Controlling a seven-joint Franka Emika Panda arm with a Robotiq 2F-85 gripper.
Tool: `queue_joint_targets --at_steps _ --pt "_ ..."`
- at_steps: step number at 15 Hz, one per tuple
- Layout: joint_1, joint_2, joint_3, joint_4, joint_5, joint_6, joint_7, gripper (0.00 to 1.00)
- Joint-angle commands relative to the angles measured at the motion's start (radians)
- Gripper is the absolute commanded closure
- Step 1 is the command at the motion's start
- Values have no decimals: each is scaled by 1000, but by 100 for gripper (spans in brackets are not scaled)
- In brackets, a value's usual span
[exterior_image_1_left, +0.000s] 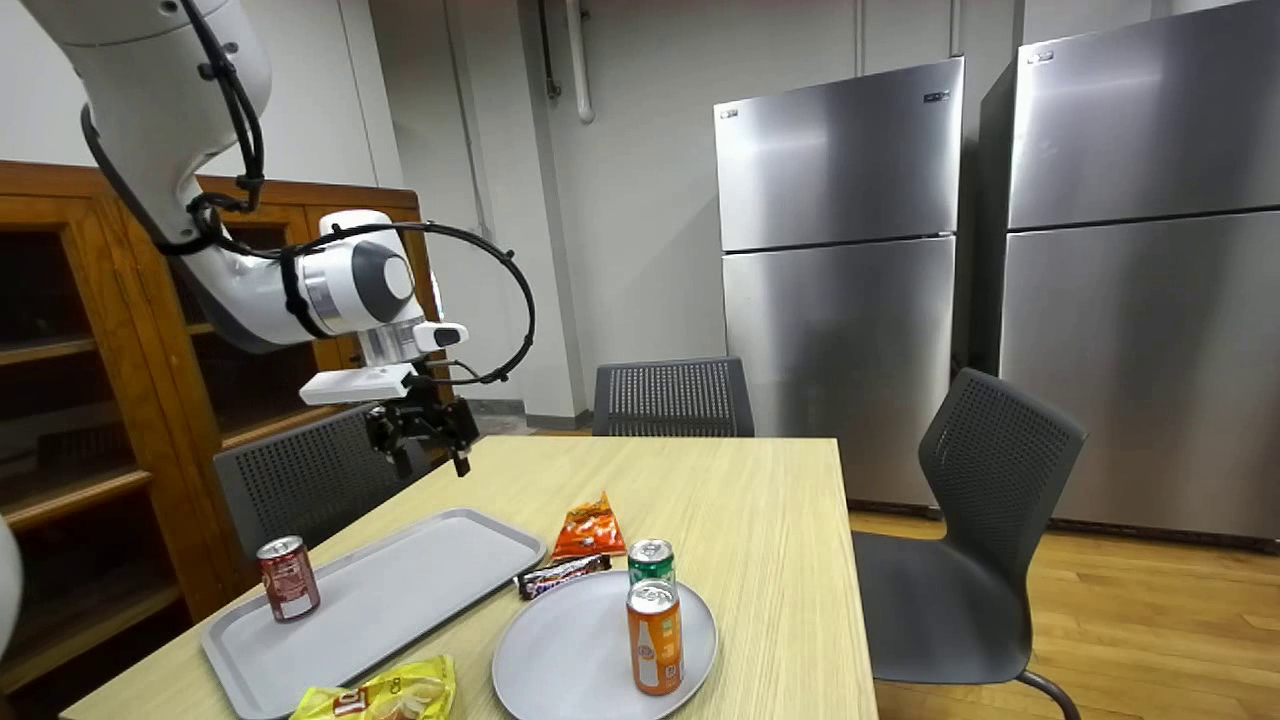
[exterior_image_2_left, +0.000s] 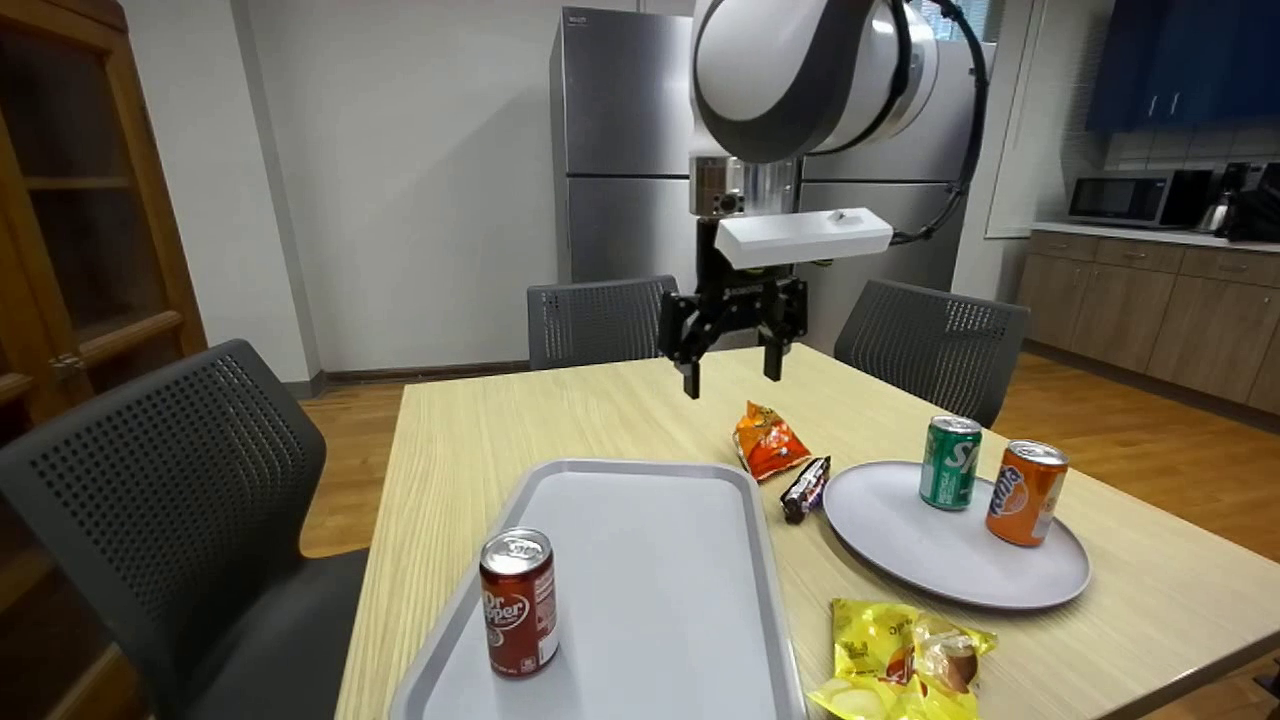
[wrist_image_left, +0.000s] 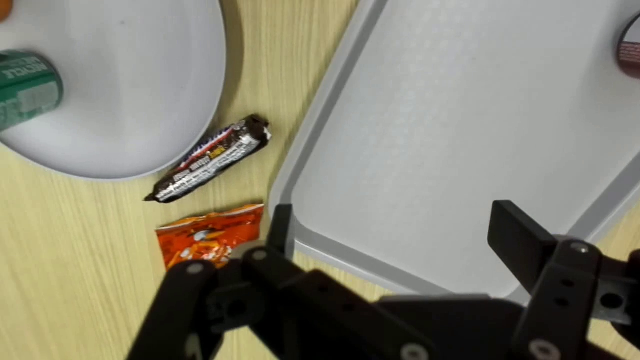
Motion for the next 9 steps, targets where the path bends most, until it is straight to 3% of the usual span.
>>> queue_joint_targets --at_steps 1,9 --pt "-60 -87 -23 -95 29 33 -41 0" --pt "-179 -151 -113 -170 17 73 -55 0"
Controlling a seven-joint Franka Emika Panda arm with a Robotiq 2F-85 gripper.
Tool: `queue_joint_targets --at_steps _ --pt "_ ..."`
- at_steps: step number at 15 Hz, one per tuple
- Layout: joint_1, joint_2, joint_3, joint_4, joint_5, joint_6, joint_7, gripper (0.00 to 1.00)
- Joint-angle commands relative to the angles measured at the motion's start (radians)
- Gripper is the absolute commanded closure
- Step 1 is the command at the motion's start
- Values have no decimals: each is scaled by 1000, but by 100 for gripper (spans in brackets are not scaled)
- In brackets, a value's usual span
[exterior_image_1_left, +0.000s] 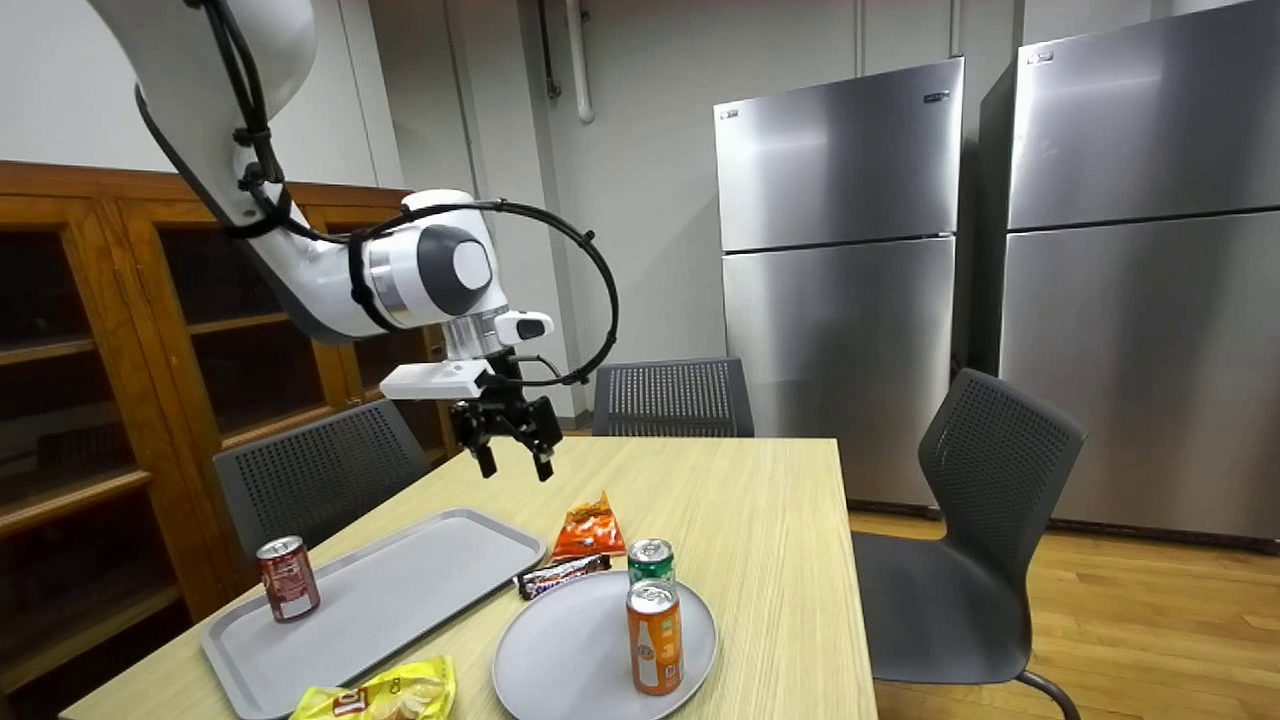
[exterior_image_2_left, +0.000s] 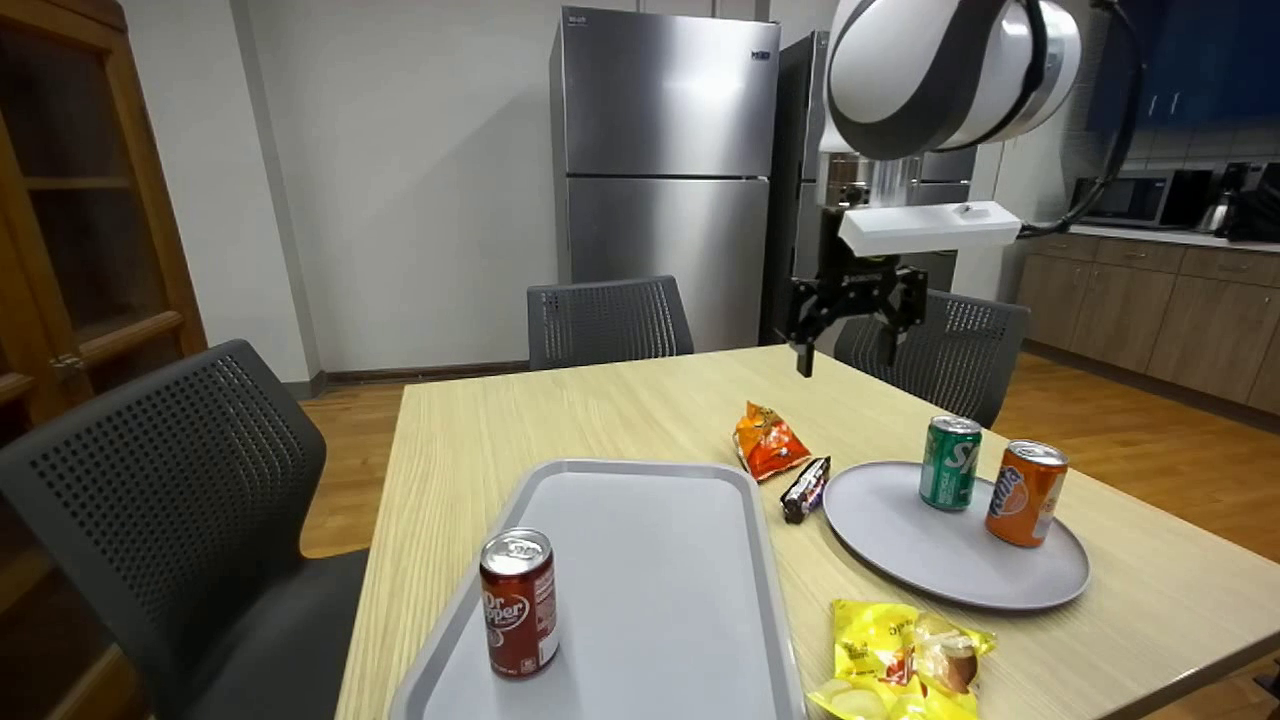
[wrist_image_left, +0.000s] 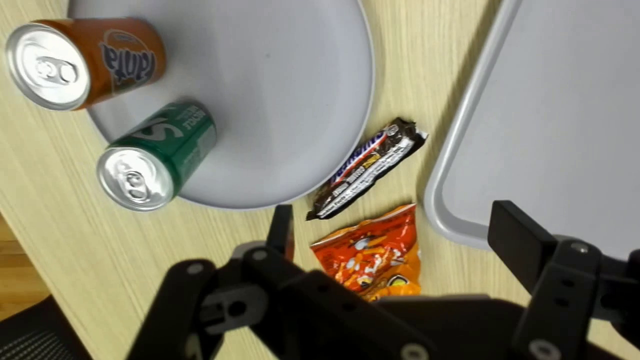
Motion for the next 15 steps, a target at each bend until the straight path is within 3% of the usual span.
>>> queue_joint_targets --at_steps 1,15 --pt "-52 -51 -28 -50 8 29 -31 0" --pt "-161 74 -138 -22 40 119 -6 0"
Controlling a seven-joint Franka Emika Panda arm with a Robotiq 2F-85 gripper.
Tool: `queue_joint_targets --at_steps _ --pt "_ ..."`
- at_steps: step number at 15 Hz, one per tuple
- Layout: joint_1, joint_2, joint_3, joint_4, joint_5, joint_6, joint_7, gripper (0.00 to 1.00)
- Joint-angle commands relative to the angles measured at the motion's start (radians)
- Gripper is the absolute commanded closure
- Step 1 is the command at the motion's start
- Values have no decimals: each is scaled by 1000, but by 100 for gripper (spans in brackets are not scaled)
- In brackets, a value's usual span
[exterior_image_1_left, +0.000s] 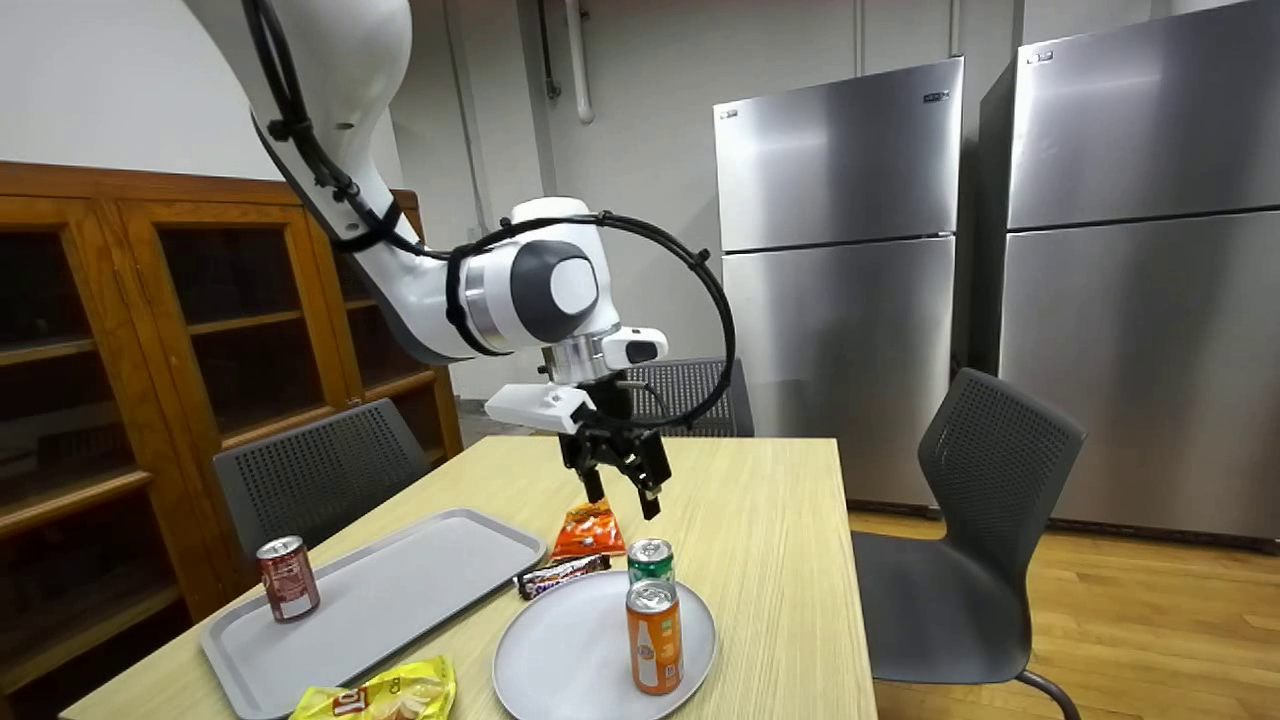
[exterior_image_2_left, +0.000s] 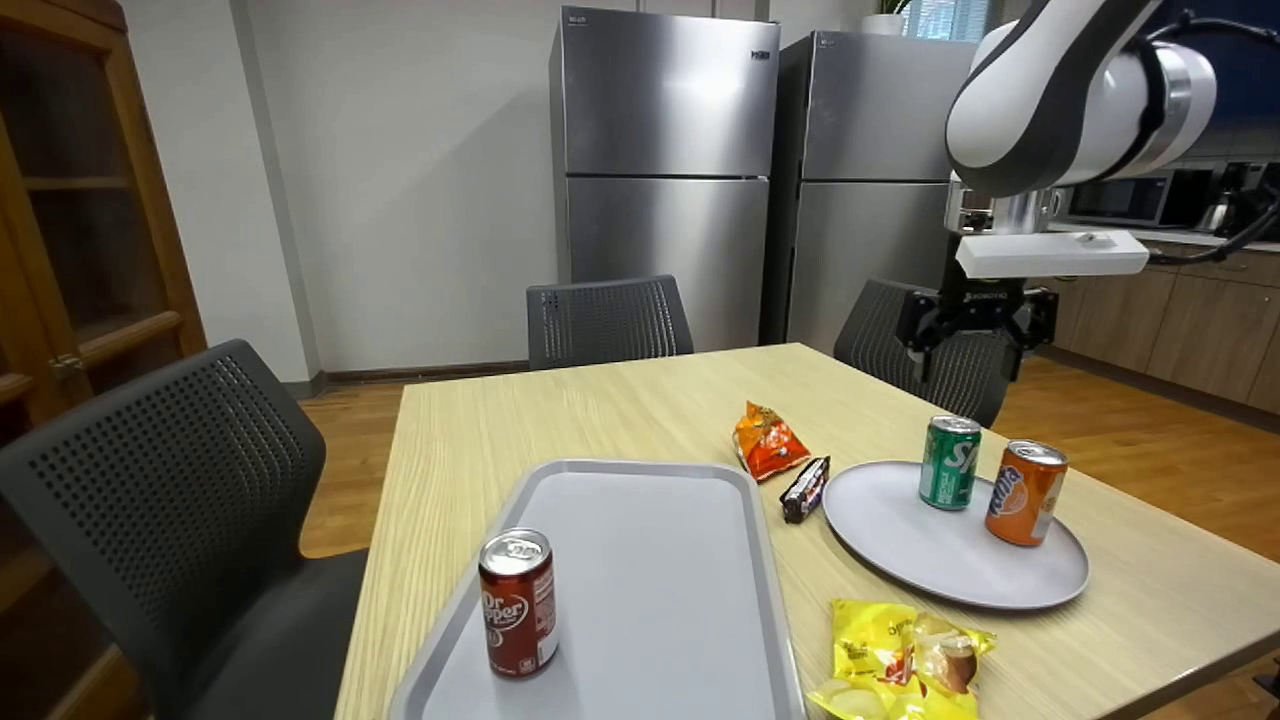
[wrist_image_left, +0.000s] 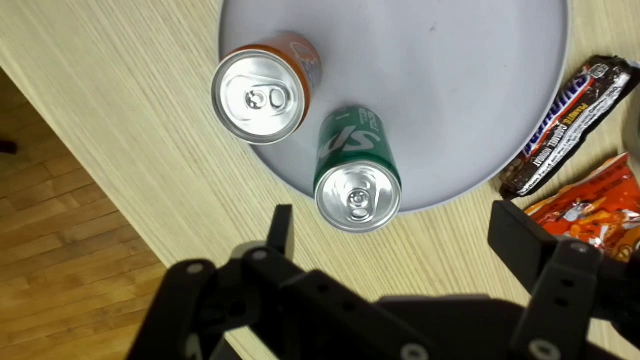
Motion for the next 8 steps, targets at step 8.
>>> queue_joint_targets --at_steps 8 --pt "-7 142 -14 67 100 64 8 0"
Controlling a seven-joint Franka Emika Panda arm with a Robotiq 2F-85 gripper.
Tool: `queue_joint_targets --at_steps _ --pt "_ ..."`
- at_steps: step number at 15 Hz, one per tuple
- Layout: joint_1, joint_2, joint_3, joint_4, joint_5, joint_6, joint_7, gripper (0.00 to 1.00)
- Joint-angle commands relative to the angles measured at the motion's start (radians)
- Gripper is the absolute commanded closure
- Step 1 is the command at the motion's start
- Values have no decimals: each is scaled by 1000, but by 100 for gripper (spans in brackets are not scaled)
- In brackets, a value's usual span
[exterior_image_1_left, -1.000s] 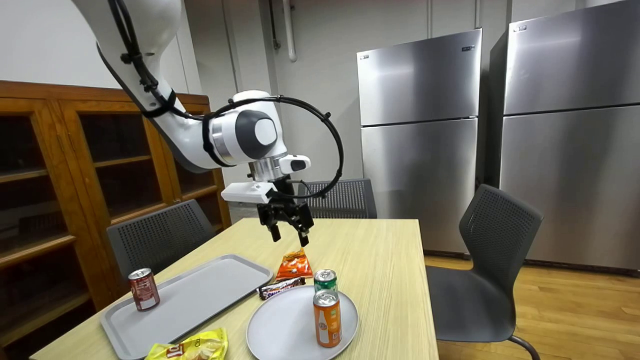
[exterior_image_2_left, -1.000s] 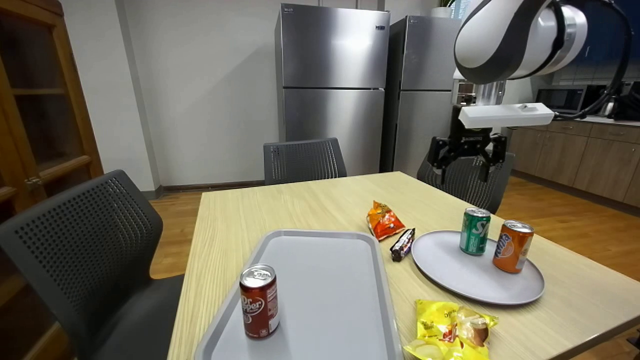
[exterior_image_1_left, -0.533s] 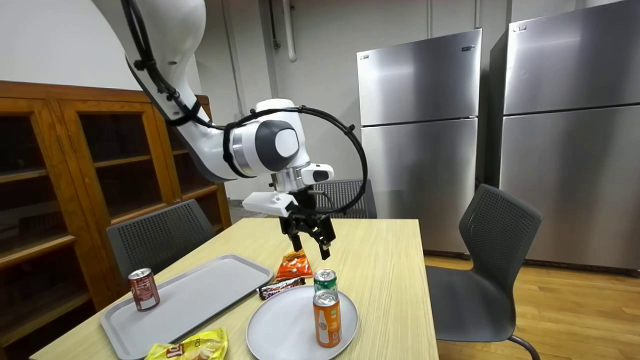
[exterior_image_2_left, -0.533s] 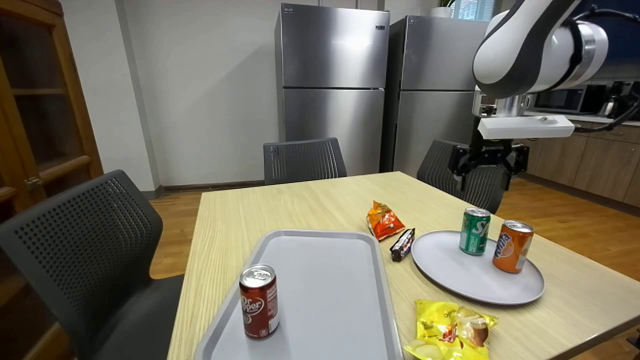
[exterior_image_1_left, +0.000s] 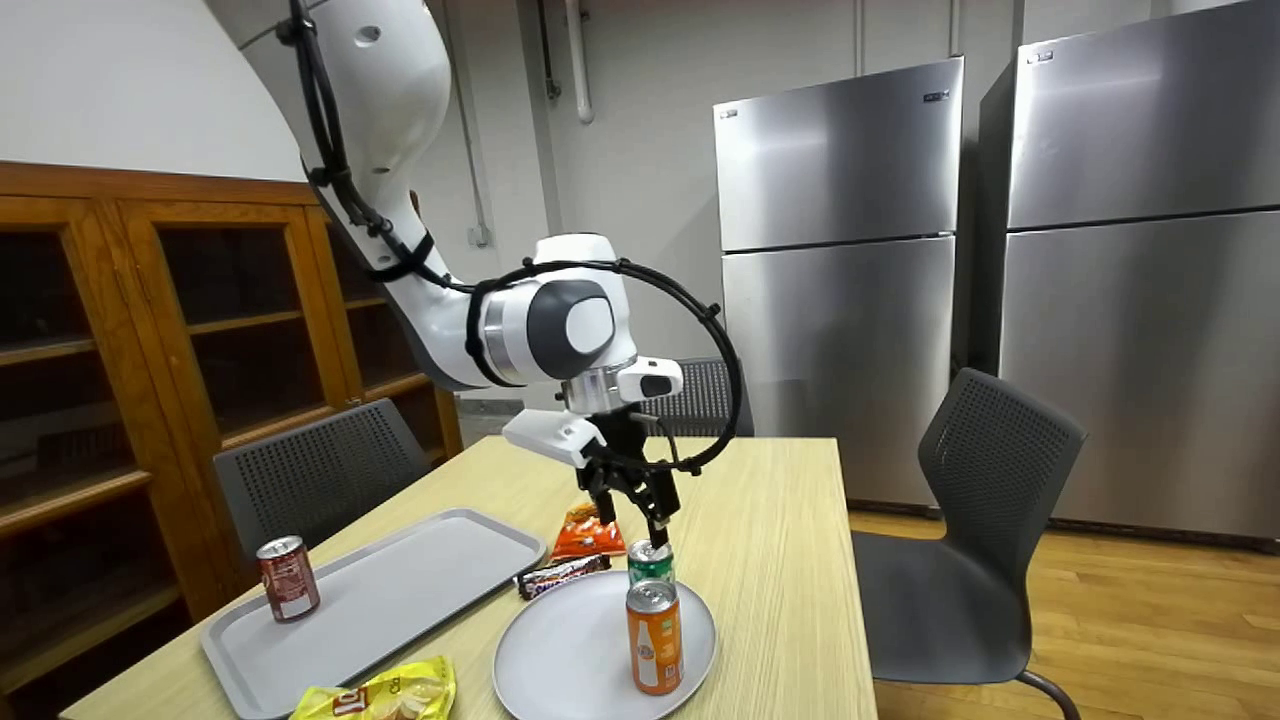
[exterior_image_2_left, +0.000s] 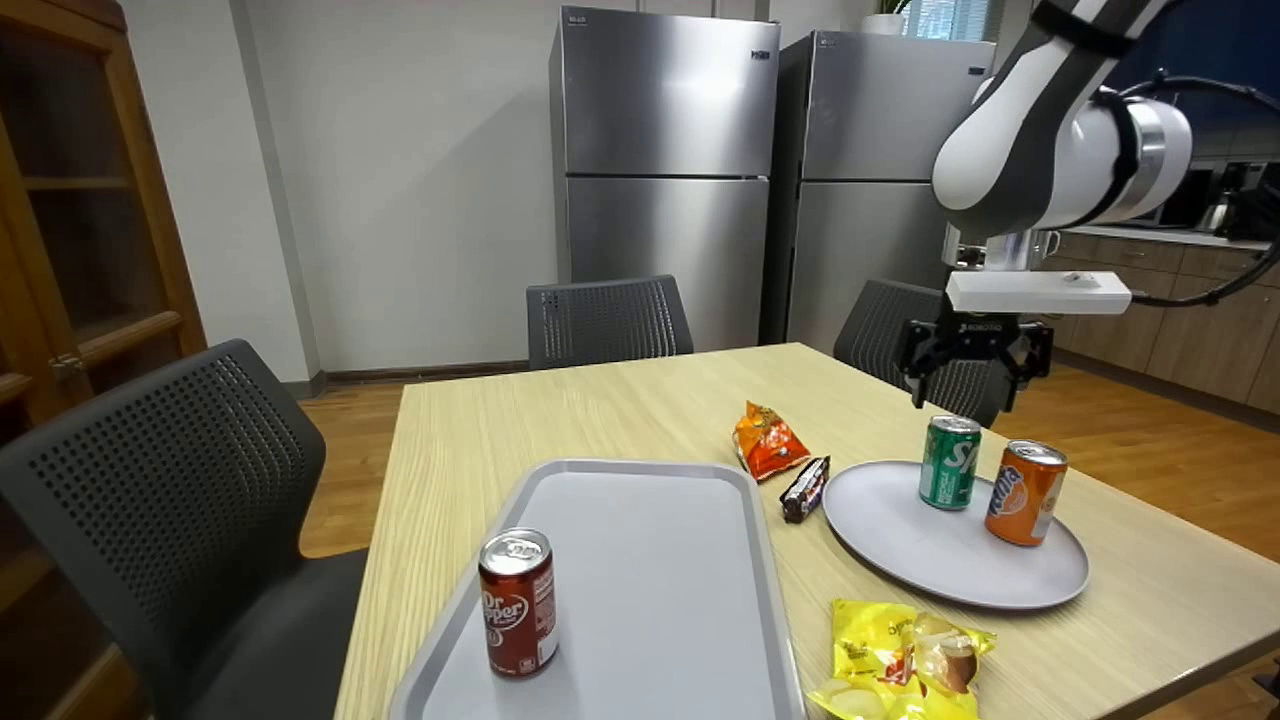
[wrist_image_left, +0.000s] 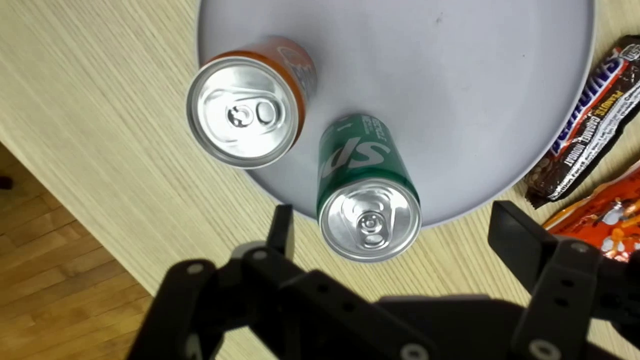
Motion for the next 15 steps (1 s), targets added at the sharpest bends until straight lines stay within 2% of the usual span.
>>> queue_joint_targets --at_steps 1,15 --pt "-1 49 -4 45 28 7 7 0" --pt "11 159 -22 122 39 -10 16 0"
